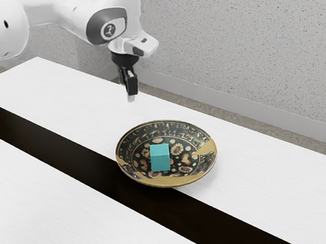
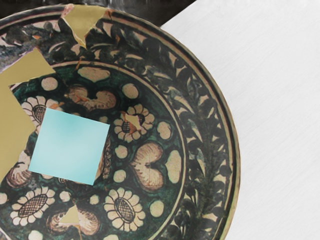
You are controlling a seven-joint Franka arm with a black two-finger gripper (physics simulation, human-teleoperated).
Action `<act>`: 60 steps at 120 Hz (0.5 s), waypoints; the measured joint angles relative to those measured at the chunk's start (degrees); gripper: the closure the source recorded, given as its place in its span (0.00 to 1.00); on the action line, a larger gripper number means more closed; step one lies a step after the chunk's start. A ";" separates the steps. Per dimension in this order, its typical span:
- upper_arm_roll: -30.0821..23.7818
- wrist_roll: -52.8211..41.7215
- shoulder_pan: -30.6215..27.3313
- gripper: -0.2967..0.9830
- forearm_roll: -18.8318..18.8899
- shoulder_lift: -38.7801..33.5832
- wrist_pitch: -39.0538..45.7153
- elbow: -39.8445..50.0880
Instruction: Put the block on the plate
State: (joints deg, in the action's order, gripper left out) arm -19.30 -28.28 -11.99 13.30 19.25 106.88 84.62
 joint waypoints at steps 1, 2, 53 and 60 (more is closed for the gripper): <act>0.59 0.02 0.31 0.24 -0.21 -0.37 -0.20 -0.01; 1.09 0.04 0.58 0.24 -0.41 -0.69 -0.39 -0.01; 27.06 7.99 10.95 0.23 -5.52 -12.60 -12.09 -0.31; 27.28 8.93 11.22 0.23 -5.85 -12.65 -12.89 -0.43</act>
State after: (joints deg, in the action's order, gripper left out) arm 7.98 -19.35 -0.77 7.45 6.60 94.00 84.20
